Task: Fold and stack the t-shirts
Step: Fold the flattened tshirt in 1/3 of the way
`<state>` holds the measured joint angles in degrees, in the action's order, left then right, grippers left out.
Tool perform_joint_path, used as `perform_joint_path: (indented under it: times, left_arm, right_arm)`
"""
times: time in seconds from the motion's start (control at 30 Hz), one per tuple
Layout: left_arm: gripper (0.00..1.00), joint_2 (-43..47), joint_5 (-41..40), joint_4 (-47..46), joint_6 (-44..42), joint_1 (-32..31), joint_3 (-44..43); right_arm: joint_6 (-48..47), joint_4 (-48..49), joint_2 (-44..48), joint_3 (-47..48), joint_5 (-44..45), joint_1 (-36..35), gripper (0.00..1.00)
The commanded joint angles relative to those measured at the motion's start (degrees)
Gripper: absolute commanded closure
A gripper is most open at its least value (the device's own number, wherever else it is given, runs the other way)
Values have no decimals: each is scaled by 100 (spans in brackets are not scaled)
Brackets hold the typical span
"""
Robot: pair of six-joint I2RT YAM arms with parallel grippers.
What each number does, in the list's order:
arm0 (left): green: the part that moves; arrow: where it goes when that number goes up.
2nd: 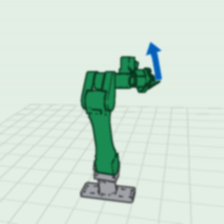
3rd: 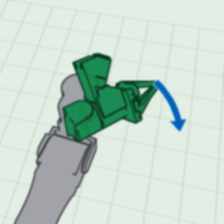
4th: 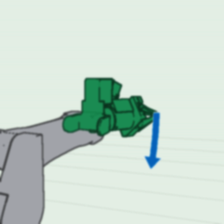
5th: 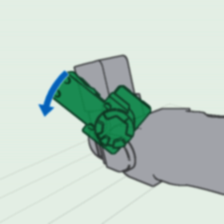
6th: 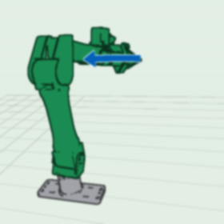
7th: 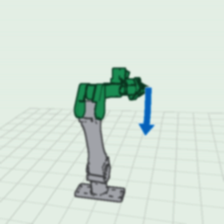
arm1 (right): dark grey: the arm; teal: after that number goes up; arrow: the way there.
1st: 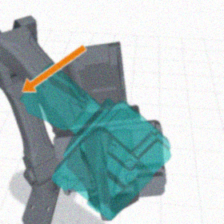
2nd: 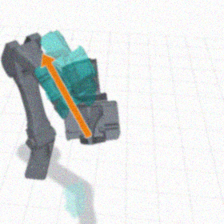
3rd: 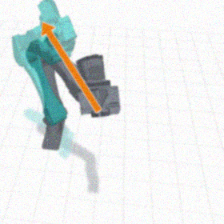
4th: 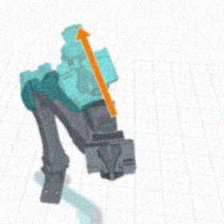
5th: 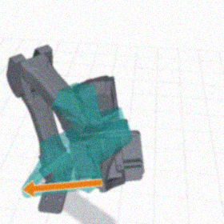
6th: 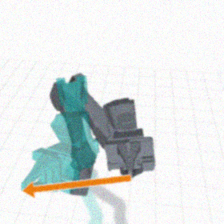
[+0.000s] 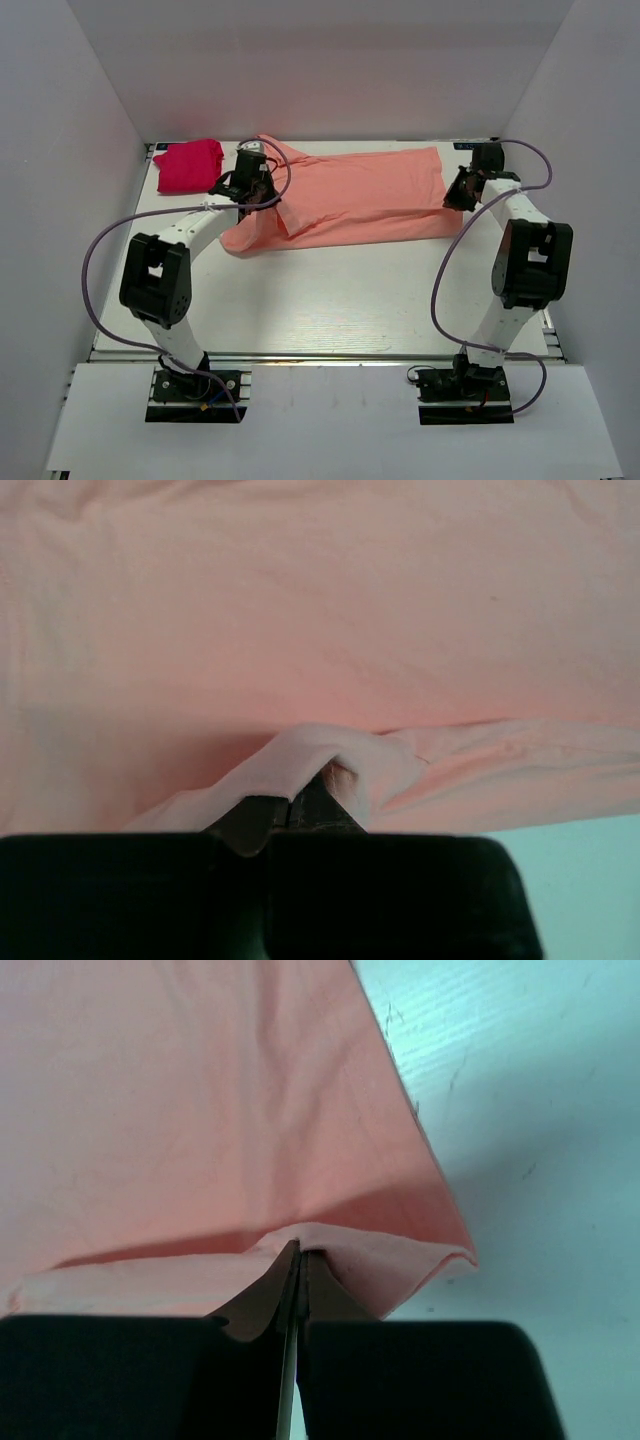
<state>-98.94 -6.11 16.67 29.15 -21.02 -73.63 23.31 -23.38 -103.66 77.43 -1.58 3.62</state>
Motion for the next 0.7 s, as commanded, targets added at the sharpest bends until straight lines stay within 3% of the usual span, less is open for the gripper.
perform_joint_path:
  times: [0.0, 0.33, 0.57, 0.63, 0.67]
  left_arm:
    - [100, -125, 188, 38, -93, 194, -345]
    - [100, -1074, 750, -260, -453, 747, -1215]
    - [100, -2129, 1454, -313, -1305, 932, -2277]
    - [90, -2357, 1533, -129, -1543, 1011, -2568]
    - [77, -2602, 1534, -50, -1544, 1012, -2874]
  right_arm:
    - [-213, -150, -321, 553, 141, -10, 100]
    - [-669, 87, -981, 1310, 220, -19, 100]
    - [-1056, 184, -1490, 1740, -228, -10, 100]
    - [-1126, 123, -1770, 1933, -351, -19, 99]
    - [-1231, 123, -1833, 2125, -377, -10, 95]
